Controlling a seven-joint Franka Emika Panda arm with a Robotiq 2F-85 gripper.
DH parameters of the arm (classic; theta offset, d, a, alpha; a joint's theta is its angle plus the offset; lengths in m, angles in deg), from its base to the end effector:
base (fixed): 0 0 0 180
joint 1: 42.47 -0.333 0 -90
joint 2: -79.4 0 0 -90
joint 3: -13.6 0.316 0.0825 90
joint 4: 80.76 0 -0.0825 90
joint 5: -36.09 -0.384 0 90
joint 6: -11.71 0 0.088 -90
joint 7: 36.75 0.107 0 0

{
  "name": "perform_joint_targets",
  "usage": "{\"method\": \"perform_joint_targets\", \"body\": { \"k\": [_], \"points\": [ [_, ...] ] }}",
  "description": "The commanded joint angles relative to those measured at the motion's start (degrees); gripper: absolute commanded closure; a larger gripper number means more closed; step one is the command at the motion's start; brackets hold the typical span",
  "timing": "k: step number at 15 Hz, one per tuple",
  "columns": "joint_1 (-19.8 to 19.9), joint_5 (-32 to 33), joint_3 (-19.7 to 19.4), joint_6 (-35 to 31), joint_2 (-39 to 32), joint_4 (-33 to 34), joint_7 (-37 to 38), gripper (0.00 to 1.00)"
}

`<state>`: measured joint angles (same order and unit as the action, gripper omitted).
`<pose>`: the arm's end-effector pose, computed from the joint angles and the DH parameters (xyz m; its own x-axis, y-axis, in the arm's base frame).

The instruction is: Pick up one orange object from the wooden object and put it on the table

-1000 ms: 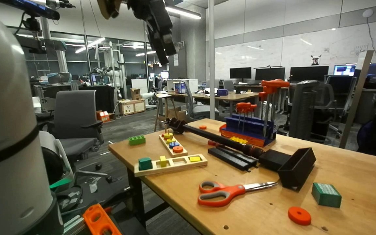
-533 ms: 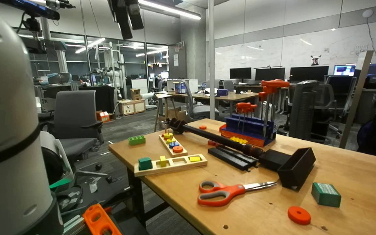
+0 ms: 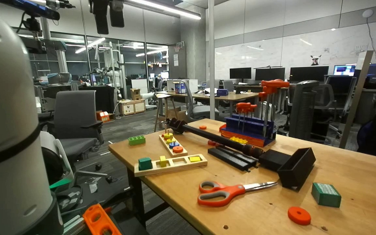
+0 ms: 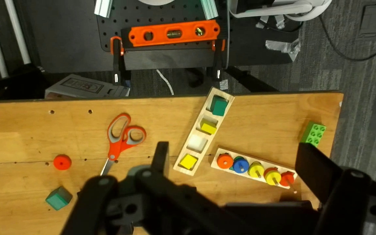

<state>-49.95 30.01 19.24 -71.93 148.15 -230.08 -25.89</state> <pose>0.1863 0.0654 0.5648 0.9988 -0.0069 0.0479 -0.0058 -0.9997 -0.0224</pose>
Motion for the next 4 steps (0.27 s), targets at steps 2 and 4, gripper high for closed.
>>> {"method": "perform_joint_targets", "body": {
  "k": [2,4],
  "points": [
    [2.3,-0.9,1.1,0.2,0.1,-0.2,-1.5,0.0],
    [2.4,-0.9,1.1,0.2,0.1,-0.3,-1.6,0.0]
  ]
}}
